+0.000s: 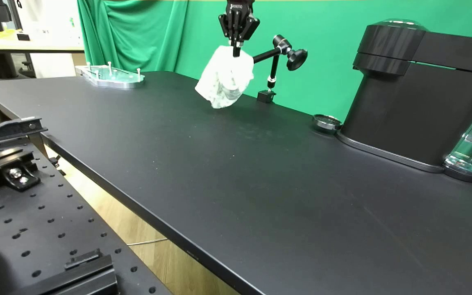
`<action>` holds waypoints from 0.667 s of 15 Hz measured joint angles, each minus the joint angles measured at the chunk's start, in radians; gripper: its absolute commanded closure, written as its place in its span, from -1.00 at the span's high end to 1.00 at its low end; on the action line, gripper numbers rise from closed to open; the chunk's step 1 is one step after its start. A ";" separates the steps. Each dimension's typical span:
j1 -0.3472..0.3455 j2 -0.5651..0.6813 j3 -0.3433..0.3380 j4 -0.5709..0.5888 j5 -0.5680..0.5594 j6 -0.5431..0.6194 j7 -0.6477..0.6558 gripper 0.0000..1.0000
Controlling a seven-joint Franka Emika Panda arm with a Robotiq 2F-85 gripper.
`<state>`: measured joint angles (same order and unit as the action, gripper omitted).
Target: Pick up the clothe and put it on the table
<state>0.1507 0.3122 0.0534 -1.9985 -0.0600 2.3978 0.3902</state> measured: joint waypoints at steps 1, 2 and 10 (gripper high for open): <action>0.002 0.000 0.000 0.001 0.000 0.001 0.000 -0.98; 0.004 0.000 0.000 0.001 0.000 0.001 0.000 -0.98; 0.048 -0.004 0.023 0.005 0.000 -0.001 -0.033 -0.98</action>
<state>0.1986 0.3080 0.0768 -1.9936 -0.0603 2.3971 0.3577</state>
